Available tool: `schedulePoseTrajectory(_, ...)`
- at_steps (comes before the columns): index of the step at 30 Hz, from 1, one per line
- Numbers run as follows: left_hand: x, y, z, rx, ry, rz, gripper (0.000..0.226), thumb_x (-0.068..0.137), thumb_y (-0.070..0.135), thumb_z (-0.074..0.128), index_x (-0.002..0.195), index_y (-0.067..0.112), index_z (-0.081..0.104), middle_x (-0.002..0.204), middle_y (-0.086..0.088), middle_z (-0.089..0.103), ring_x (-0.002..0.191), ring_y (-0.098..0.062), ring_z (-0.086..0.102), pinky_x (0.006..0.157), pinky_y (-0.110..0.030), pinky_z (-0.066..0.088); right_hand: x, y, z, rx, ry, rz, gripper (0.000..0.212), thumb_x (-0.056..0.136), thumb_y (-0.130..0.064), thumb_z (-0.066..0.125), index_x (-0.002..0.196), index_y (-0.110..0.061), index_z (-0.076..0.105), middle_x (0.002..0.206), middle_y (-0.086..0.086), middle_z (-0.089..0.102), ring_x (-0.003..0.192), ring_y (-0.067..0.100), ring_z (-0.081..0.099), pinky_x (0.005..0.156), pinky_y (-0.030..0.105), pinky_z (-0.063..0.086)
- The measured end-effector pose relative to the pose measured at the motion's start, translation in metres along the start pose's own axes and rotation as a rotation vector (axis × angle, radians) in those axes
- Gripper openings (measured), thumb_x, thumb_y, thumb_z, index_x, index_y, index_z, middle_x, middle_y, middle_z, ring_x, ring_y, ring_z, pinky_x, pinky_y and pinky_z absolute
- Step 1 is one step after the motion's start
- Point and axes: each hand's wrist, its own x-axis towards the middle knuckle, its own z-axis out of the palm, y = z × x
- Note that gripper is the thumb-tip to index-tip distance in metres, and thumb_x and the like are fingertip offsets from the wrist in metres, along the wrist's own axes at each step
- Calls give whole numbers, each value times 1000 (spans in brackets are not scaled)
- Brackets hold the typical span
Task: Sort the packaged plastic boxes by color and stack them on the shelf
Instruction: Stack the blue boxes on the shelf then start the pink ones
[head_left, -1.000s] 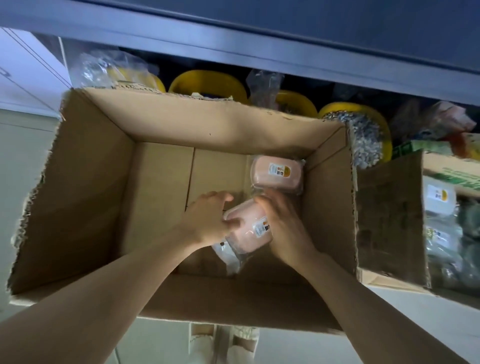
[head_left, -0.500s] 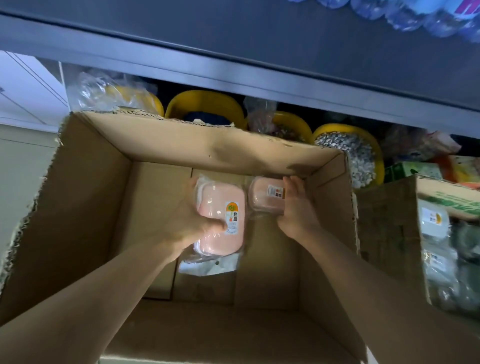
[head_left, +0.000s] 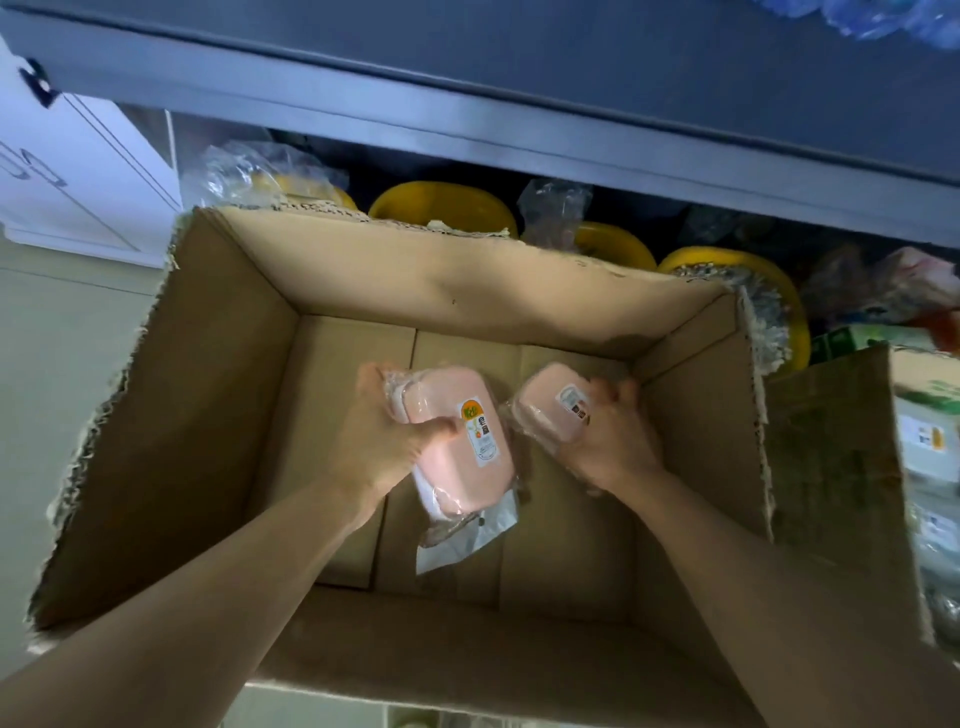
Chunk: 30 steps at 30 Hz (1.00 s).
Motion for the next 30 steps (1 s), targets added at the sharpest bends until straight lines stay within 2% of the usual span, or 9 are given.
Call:
schedulePoseTrajectory(2,-13,15,-6,-24,4,5,61,68,4,81,109,17,37,102,-7,61,95,-24,63,81,-47,54,-21,-8,-21,63,25,-9,73,69,-56,68,126,-23,37,123,3,31,108,28,51,77,43,56)
schedulePoseTrajectory(4,-31,36,-12,-37,7,37,60,70,4,80,111,16,37,100,-7,60,94,-23,62,82,-47,54,-45,-15,-52,55,91,-77,73,70,-46,66,133,-27,35,128,2,32,113,27,50,84,43,53)
schedulePoseTrajectory(8,-74,91,-29,-69,10,127,59,71,-4,77,110,18,39,102,-3,55,99,-22,59,78,-41,53,-91,-29,-132,16,264,-197,73,69,-46,63,136,-28,41,130,2,43,123,25,42,102,42,39)
schedulePoseTrajectory(14,-149,207,-58,21,-32,306,57,71,8,81,114,23,46,101,0,60,93,-14,60,68,-23,54,-160,-56,-279,14,470,-308,72,62,-48,59,129,-23,52,117,0,46,108,22,48,96,37,39)
schedulePoseTrajectory(18,-194,289,-75,5,24,438,51,67,6,83,99,28,50,96,-2,63,90,-23,63,74,-40,54,-206,-75,-375,94,570,-392,74,64,-49,58,133,-23,50,123,3,43,112,25,47,98,40,41)
schedulePoseTrajectory(20,-215,327,-85,-3,23,519,48,67,8,83,95,31,51,92,0,63,84,-22,64,67,-39,54,-228,-83,-419,113,640,-415,75,65,-46,61,134,-20,48,125,4,41,115,26,44,101,41,39)
schedulePoseTrajectory(23,-245,378,-100,-10,-8,652,48,69,6,82,94,32,51,92,3,63,83,-18,63,73,-38,55,-259,-95,-479,153,688,-431,72,71,-39,67,136,-18,45,126,4,37,118,22,40,103,31,32)
schedulePoseTrajectory(26,-270,421,-111,-43,-43,748,46,72,6,80,101,26,51,96,1,62,84,-14,61,72,-30,54,-279,-103,-527,190,751,-476,67,74,-24,74,135,-21,46,121,0,38,116,19,41,99,21,28)
schedulePoseTrajectory(30,-288,465,-119,-118,-61,805,47,74,11,79,112,19,53,101,-8,66,89,-20,64,71,-35,55,-286,-114,-581,171,787,-494,67,76,-25,73,136,-20,44,126,4,39,119,20,38,99,21,28)
